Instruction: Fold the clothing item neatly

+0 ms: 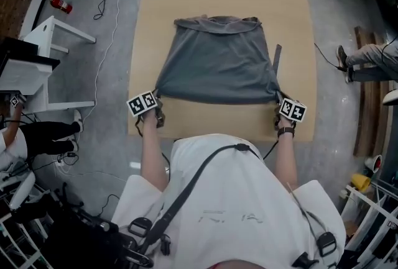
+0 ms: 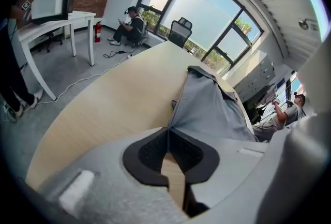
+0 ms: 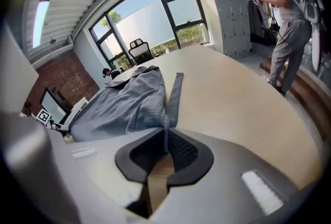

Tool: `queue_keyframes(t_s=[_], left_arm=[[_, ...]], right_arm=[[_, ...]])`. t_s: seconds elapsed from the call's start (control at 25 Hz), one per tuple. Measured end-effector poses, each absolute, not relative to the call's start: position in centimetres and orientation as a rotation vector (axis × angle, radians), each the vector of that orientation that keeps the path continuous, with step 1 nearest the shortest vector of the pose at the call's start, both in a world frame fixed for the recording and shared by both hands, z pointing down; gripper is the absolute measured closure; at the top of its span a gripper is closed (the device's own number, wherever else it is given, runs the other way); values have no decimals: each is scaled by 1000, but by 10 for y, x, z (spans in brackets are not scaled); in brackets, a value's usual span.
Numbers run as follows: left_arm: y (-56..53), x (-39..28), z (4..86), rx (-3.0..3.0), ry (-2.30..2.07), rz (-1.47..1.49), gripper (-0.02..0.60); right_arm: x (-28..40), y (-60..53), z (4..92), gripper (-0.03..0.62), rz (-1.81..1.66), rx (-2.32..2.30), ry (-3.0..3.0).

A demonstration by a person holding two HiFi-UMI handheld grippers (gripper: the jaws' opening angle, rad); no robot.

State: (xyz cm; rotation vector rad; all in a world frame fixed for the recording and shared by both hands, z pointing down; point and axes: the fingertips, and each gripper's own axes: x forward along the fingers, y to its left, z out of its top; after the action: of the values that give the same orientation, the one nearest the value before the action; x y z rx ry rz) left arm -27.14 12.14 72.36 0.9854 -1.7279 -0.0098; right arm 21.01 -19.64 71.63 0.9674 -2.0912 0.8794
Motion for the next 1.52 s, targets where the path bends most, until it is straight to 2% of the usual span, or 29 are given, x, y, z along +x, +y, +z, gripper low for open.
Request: queue_keyframes(t_s=[0.12,0.2,0.24,0.32,0.36,0.6,0.76,0.92,1.08,1.12,1.16,1.28,1.52], left_arm=[[131,-264,732,992,-1716,31,566],[135,-256,738,993,-1722,87,536],[139,-252,740,991,-1723,130,501],[151,-246,741,991,-1730,225,446],[156,-243,740,997,-1735,256,446],[165,-226,740,1013,-1719,198,445],[153,-235,736,1075,-1772,358,445],[139,-244,739,1090,-1758,358,445],[133,-245,748,1111,-1701,364,450],[133,-245,750,1113,-1688,376,485],[134,-244,751,1117,-1679,386,551],[135,-236,750,1164,-1646,382,566],[143,-215,733,1262,-1639,326,569]], right_arm=[[211,-190,725,562,884,942,-2091],[212,-189,725,550,868,990,-2079],[213,-188,723,508,851,1018,-2070],[217,-182,720,380,809,1052,-2059],[218,-178,717,356,794,1062,-2056],[218,-143,716,350,932,1077,-2031],[196,-131,725,349,888,1000,-2034],[185,-146,735,310,899,1081,-2019],[177,-156,746,331,996,1112,-1994],[176,-156,747,352,1005,1110,-1986],[175,-155,748,384,1003,1101,-1980],[176,-147,749,495,971,1081,-1977],[200,-131,739,522,981,1121,-2032]])
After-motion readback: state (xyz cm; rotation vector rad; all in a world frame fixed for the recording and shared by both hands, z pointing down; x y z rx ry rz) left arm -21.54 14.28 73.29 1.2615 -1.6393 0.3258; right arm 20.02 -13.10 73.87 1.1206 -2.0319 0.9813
